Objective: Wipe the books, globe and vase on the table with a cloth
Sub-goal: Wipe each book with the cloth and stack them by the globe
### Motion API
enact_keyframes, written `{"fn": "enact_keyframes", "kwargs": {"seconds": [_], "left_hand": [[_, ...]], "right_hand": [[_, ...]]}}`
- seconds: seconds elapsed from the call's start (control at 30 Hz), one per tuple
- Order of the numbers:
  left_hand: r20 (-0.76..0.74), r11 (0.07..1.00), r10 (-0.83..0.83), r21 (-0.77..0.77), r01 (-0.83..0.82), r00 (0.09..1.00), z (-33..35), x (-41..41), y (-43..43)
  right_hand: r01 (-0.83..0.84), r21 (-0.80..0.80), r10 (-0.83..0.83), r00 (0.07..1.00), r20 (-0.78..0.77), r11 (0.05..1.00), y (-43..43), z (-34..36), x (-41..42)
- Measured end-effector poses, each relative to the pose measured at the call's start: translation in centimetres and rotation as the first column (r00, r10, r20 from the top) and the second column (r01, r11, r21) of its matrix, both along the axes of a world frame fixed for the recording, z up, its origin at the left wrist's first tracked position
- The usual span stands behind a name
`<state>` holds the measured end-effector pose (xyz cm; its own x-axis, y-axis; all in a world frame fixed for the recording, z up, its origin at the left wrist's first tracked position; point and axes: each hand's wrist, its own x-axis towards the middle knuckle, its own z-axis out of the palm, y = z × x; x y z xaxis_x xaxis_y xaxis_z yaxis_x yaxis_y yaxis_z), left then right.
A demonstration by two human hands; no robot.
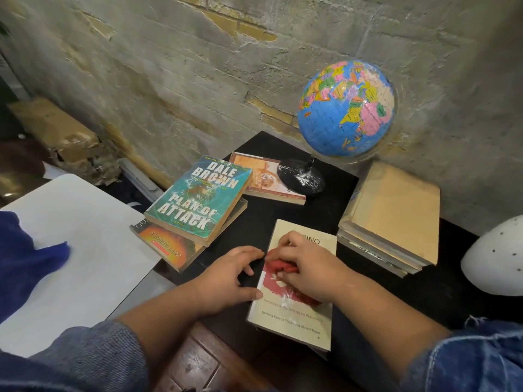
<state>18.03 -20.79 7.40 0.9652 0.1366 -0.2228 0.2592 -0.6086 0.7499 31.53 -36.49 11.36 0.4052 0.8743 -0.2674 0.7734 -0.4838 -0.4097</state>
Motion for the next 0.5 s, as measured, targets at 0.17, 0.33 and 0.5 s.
{"fn": "enact_keyframes", "kwargs": {"seconds": [0.17, 0.33, 0.5], "left_hand": [[-0.004, 1.000, -0.001, 0.002, 0.001, 1.000, 0.0, 0.0, 0.0], [-0.005, 1.000, 0.001, 0.006, -0.001, 1.000, -0.1, 0.0, 0.0], [-0.002, 1.000, 0.002, -0.004, -0.002, 1.000, 0.0, 0.0, -0.1]], "right_hand": [[0.082, -0.047, -0.084, 0.995, -0.045, 0.996, -1.1, 0.7, 1.6], [-0.018, -0.032, 0.015, 0.995, -0.095, 0.999, -1.6, 0.1, -0.3], [0.232, -0.015, -0.232, 0.971, -0.055, 0.973, -2.5, 0.9, 1.2]]}}
